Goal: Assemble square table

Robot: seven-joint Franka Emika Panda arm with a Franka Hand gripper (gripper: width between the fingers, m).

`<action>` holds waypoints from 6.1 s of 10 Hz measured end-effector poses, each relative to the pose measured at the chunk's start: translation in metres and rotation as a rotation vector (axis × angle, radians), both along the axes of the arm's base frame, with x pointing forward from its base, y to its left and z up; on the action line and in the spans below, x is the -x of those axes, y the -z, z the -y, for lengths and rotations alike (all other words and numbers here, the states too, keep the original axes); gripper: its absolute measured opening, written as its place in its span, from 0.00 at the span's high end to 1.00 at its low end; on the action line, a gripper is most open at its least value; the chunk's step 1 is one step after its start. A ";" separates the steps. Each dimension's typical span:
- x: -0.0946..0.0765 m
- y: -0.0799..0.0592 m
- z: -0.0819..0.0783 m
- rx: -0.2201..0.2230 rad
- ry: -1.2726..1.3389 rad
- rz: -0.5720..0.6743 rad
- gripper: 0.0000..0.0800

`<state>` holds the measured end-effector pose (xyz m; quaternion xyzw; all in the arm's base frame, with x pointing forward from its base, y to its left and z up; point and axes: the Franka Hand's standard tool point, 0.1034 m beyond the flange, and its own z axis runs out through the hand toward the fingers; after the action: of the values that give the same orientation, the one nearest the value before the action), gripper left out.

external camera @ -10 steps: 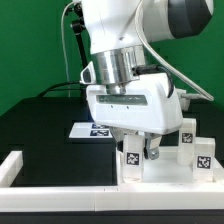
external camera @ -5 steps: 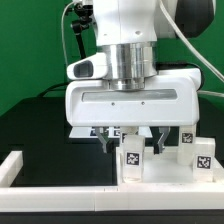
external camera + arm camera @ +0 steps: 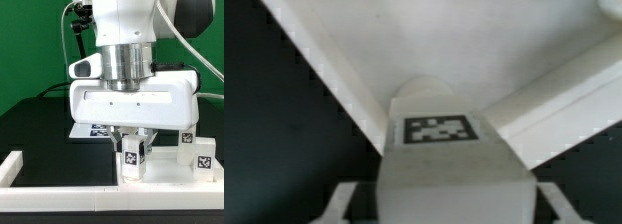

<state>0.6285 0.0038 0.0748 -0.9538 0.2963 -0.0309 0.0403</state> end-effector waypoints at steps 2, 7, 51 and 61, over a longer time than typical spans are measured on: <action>0.000 0.001 0.001 -0.022 0.206 -0.010 0.64; 0.004 0.003 0.005 -0.138 0.944 -0.056 0.64; -0.001 0.004 0.002 0.014 0.204 0.004 0.64; 0.005 0.004 -0.002 -0.101 0.738 -0.087 0.43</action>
Offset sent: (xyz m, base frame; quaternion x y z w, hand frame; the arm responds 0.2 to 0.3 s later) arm -0.0135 -0.0050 0.0059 -0.0475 0.0028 0.4621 0.8856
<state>0.6231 0.0058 0.0708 -0.7800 0.6227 0.0120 0.0606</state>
